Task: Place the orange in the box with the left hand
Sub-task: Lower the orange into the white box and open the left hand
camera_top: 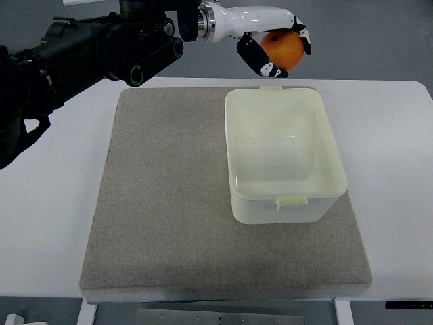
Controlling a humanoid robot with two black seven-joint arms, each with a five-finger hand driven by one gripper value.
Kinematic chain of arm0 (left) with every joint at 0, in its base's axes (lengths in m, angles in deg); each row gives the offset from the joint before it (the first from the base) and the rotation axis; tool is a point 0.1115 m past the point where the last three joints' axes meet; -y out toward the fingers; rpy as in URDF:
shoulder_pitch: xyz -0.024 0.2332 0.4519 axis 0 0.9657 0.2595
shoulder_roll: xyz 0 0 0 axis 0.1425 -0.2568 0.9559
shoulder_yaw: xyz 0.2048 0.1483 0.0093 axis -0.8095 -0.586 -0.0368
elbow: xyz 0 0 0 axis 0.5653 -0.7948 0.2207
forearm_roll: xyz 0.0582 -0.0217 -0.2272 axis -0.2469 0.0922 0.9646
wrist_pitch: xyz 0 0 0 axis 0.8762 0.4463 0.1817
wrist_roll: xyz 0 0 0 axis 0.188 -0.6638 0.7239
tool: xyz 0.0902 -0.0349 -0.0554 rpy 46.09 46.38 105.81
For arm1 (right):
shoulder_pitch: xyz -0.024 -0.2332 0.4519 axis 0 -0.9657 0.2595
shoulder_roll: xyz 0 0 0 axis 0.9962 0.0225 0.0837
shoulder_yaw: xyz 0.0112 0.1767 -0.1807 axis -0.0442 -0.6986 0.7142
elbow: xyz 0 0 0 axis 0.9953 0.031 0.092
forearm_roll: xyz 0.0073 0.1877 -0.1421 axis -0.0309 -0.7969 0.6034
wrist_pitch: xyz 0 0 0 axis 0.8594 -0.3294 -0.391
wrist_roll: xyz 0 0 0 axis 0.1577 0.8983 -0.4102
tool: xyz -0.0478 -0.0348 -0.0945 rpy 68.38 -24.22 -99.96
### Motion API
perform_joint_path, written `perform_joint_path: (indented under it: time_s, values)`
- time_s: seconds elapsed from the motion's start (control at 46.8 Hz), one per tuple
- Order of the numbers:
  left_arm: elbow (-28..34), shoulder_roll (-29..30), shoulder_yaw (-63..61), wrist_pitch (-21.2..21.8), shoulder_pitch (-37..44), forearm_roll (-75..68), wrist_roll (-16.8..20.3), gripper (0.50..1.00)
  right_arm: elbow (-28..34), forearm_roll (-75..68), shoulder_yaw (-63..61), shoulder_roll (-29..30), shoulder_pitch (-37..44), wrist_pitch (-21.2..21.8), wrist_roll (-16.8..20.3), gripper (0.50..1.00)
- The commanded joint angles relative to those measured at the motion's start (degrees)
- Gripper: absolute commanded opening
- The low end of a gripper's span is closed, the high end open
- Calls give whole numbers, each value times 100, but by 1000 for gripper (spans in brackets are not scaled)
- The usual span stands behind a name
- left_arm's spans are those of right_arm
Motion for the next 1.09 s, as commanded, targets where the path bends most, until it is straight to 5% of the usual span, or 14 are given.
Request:
perform_joint_path:
  time_s: [0.0,0.513,1.068]
  values:
    - [4,0,8,-170,1,224,0,500,0,0,0,0,-6,0,0,944]
    - [-348,0,-309,-1480,19,145,0,500,0,0,0,0,2,0,0,944]
    - [-357,0,-309,-1348,72,137,0,500,0,0,0,0,2,0,0,944]
